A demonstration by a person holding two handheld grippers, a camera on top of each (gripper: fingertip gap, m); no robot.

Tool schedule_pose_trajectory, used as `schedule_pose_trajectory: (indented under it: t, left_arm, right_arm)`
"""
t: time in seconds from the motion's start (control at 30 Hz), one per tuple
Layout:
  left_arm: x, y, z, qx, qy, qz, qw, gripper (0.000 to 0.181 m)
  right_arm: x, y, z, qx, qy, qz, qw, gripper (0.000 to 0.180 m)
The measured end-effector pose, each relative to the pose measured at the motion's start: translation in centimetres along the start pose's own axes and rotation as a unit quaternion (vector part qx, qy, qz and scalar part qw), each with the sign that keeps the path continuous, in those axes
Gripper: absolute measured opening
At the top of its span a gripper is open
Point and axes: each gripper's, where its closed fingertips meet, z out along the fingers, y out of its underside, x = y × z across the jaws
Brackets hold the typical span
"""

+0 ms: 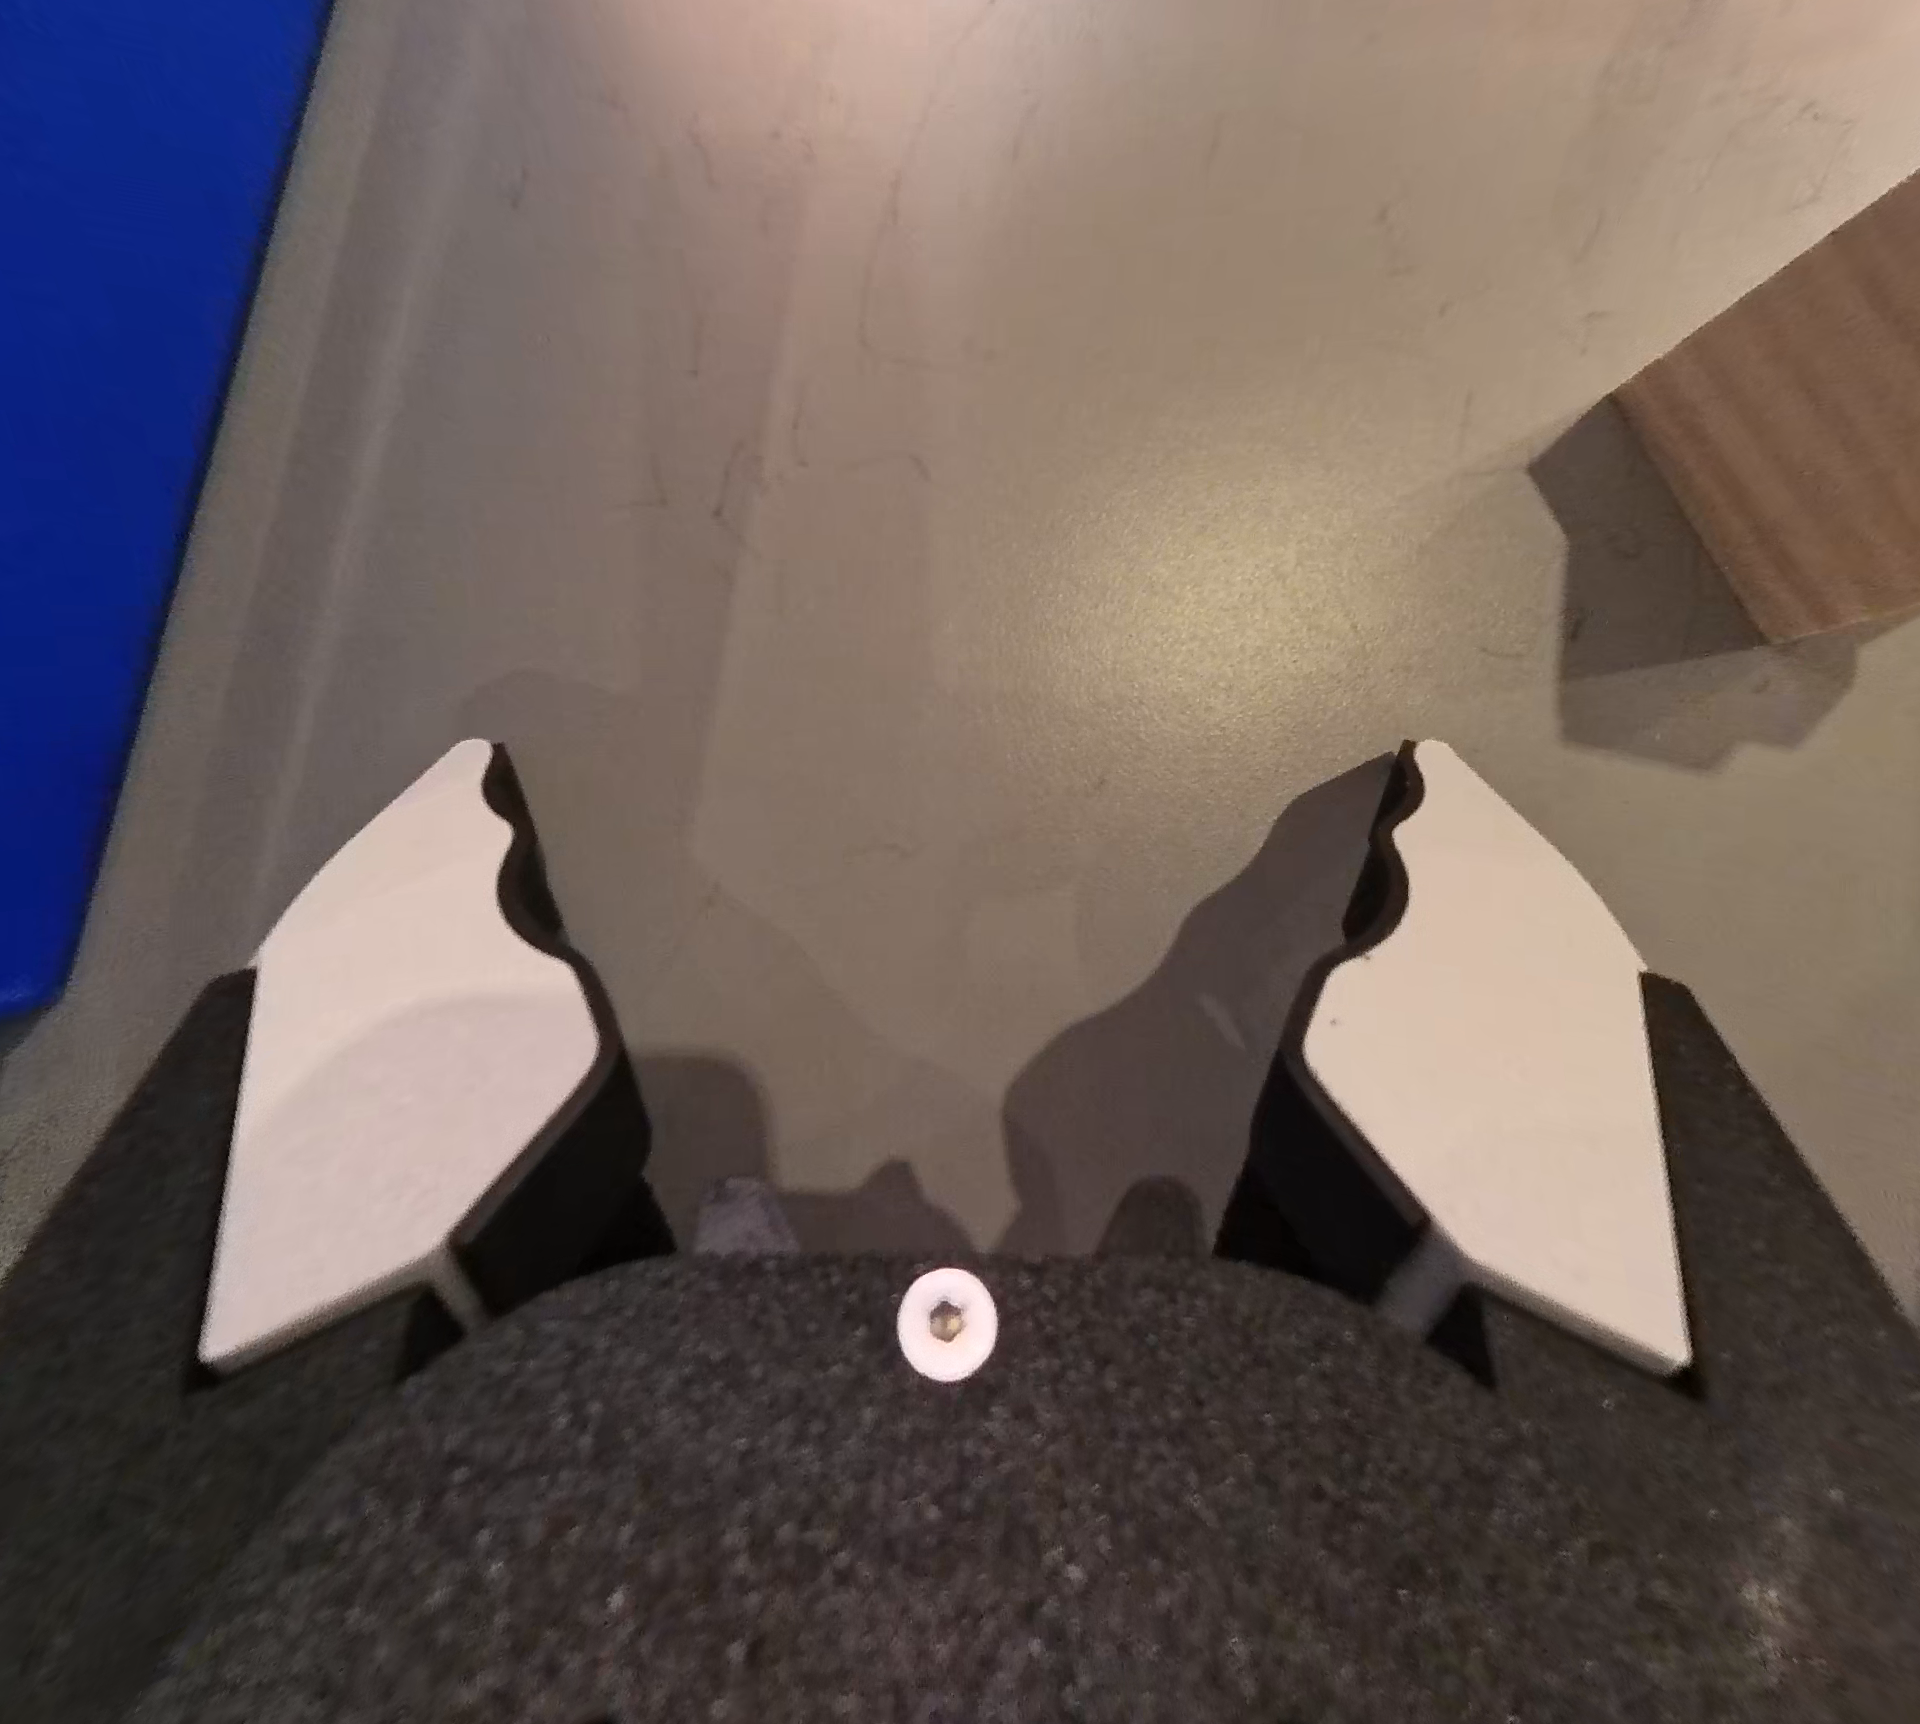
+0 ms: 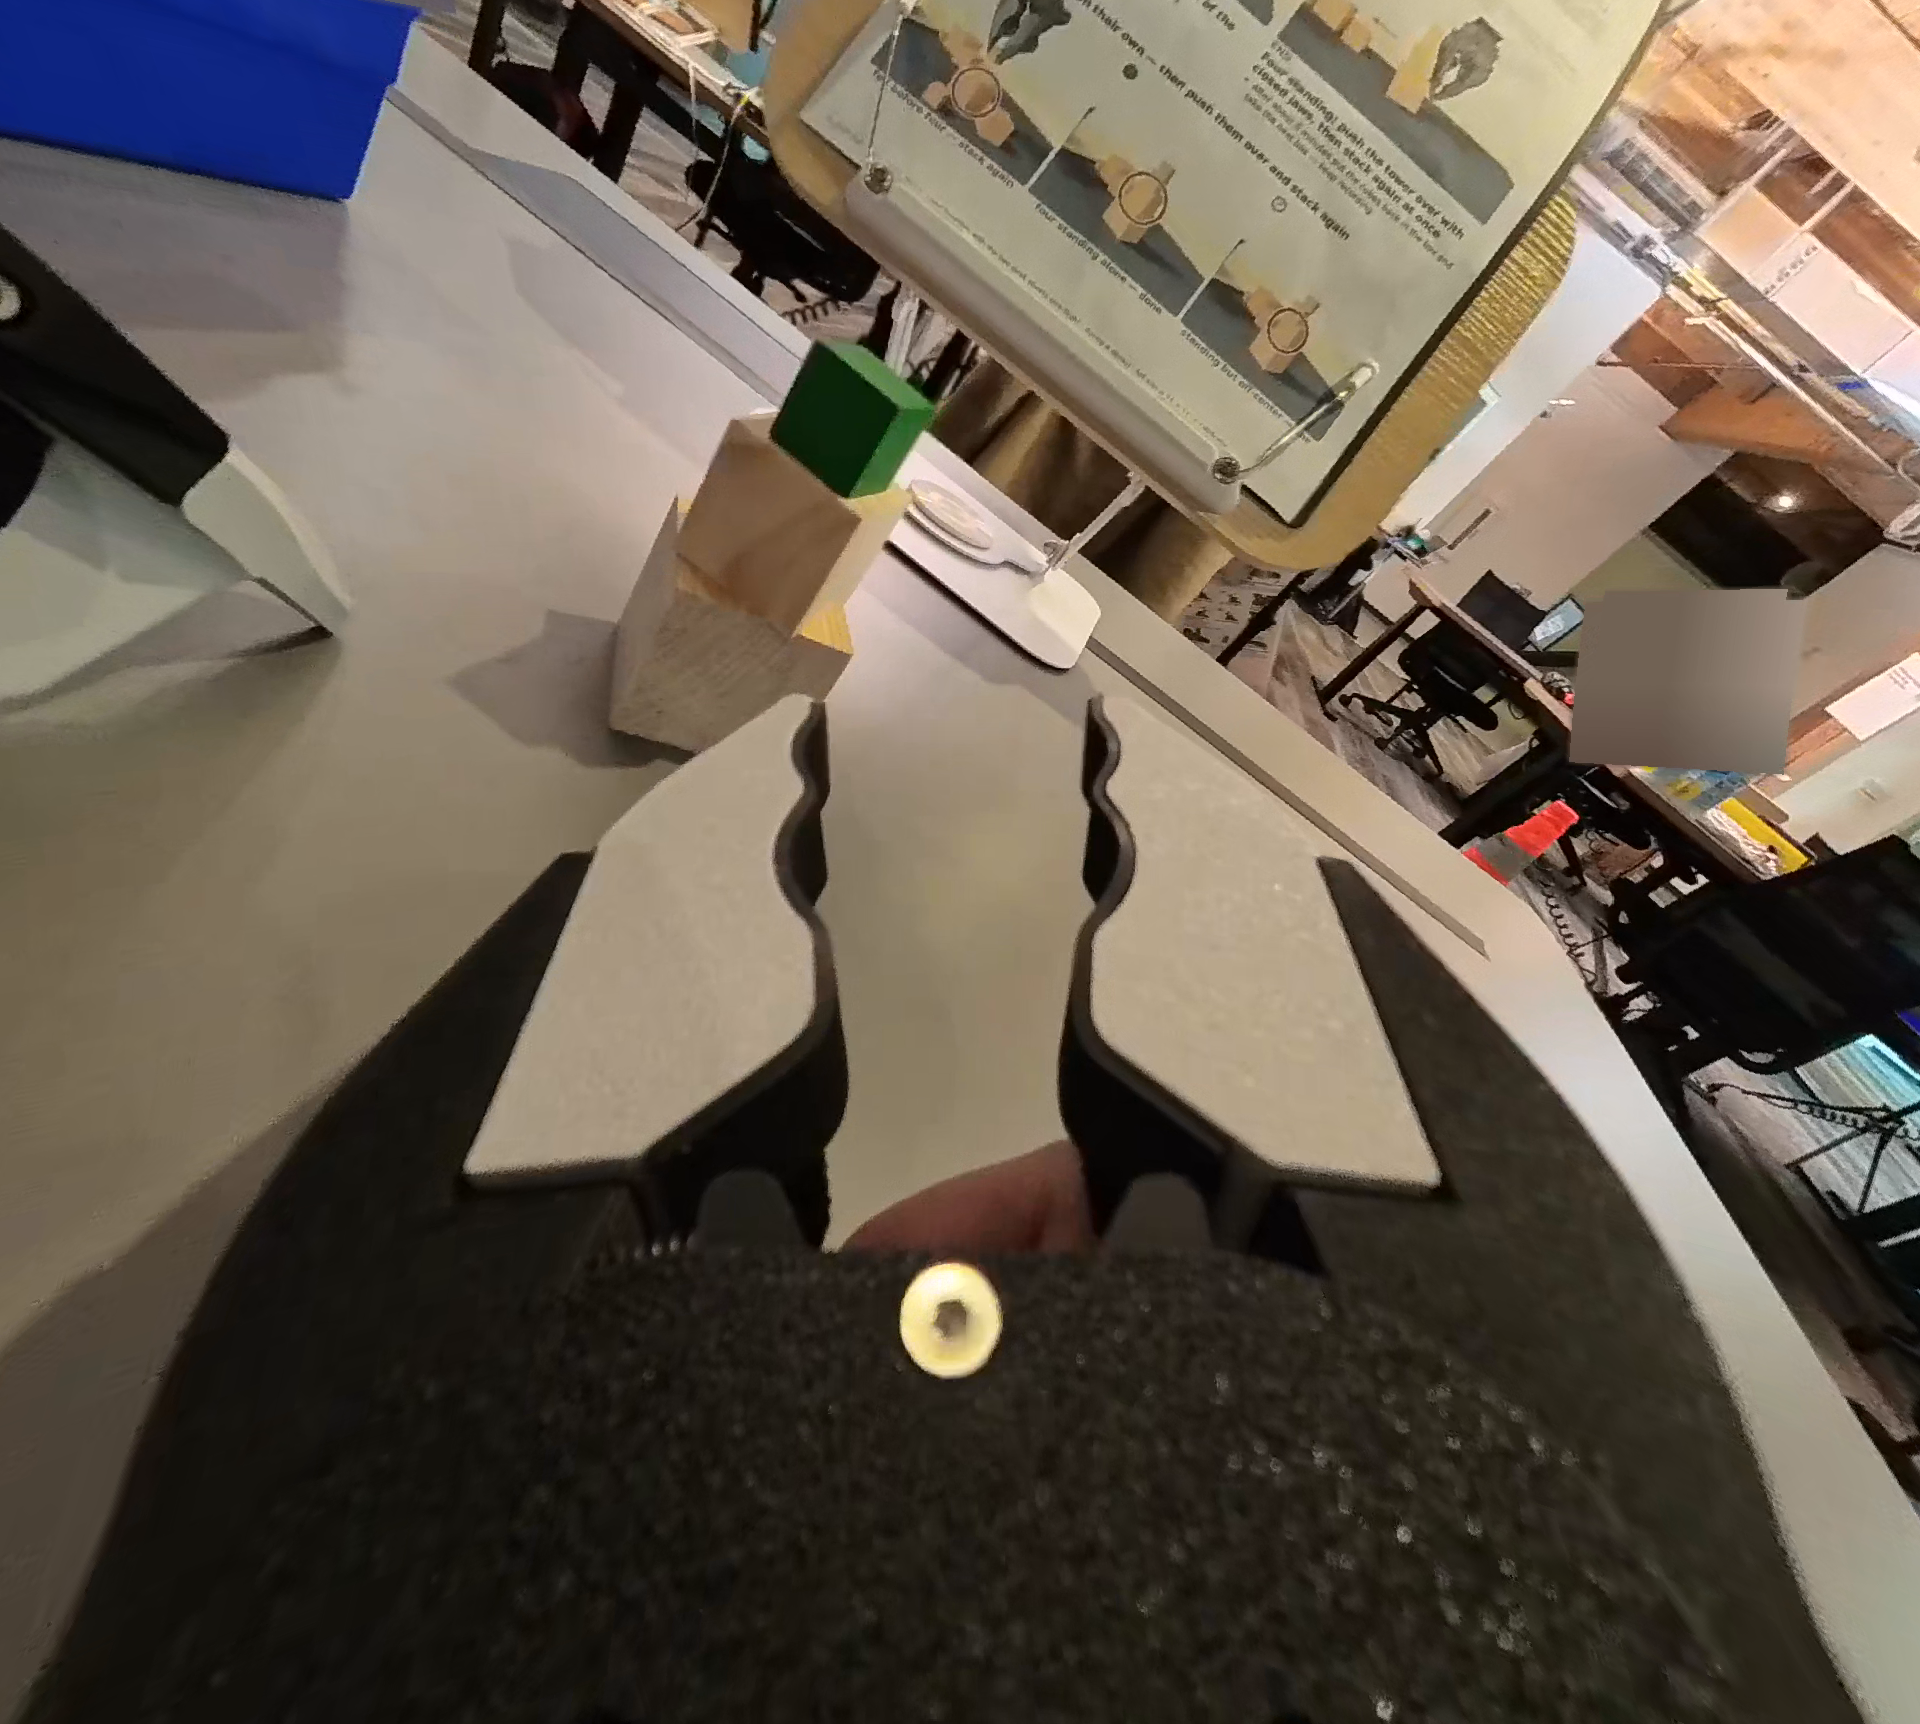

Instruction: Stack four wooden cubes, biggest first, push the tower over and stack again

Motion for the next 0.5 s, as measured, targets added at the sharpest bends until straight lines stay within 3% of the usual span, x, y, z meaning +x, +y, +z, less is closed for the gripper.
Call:
schedule_pose_trajectory:
  t: [0.5]
  left_arm:
    - [0.0, 0.0, 0.0, 0.000, 0.000, 0.000, 1.000, 0.146]
  right_arm:
    - [1.6, -0.1, -0.6, 0.028, -0.045, 0.126, 0.991, 0.047]
